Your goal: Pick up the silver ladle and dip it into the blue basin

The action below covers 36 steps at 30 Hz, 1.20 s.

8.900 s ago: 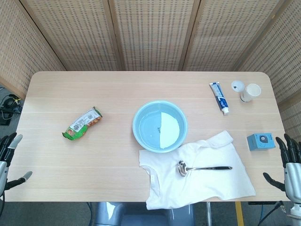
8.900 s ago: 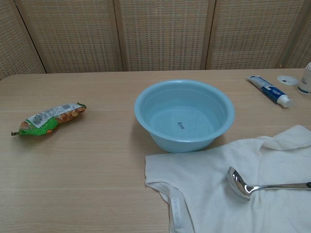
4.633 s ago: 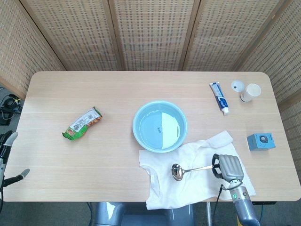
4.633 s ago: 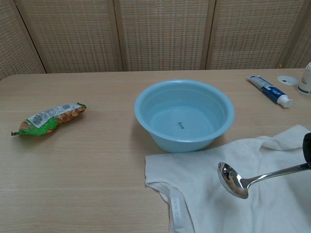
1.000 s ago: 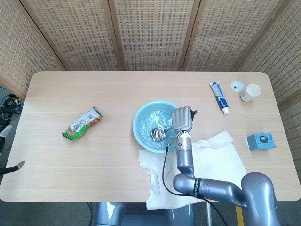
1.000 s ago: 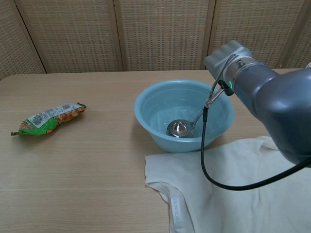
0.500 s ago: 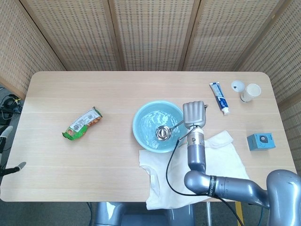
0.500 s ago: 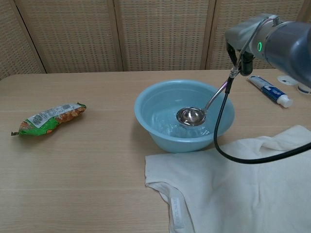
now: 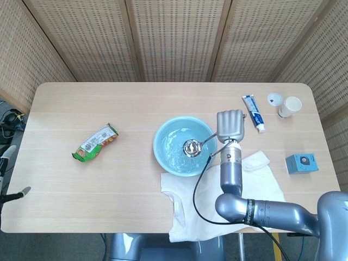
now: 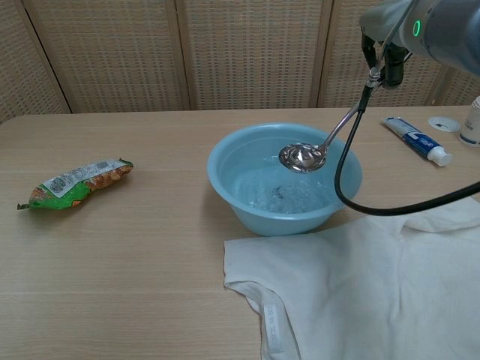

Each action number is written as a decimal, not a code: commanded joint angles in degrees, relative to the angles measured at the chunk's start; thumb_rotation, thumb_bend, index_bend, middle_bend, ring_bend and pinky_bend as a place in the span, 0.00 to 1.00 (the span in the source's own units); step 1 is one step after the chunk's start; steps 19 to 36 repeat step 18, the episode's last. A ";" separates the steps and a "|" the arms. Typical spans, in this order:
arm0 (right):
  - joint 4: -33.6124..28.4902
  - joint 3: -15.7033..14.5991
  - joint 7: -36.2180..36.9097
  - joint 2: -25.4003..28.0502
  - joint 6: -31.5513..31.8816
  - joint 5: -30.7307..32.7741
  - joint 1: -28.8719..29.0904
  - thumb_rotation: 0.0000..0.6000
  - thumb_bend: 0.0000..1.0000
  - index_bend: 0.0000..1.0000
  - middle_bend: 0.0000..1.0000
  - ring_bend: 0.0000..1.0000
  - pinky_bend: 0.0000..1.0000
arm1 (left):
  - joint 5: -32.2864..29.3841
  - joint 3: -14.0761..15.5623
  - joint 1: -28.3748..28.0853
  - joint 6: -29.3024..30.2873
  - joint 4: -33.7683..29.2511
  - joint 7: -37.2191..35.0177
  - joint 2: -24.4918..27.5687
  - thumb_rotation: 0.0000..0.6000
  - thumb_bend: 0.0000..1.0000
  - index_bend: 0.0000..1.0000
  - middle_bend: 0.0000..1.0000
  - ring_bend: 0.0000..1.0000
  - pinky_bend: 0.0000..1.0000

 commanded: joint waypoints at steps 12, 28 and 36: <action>-1.50 0.95 0.41 3.54 2.22 4.77 3.10 1.00 0.78 0.74 1.00 1.00 1.00 | -0.18 0.06 -0.10 -0.16 0.04 0.28 -0.13 1.00 0.00 0.00 0.00 0.00 0.00; -1.59 0.13 0.88 3.79 2.76 5.90 4.10 1.00 0.78 0.74 1.00 1.00 1.00 | -0.23 0.09 -0.05 -0.11 0.07 0.21 -0.11 1.00 0.00 0.00 0.00 0.00 0.00; -1.59 0.13 0.88 3.79 2.76 5.90 4.10 1.00 0.78 0.74 1.00 1.00 1.00 | -0.23 0.09 -0.05 -0.11 0.07 0.21 -0.11 1.00 0.00 0.00 0.00 0.00 0.00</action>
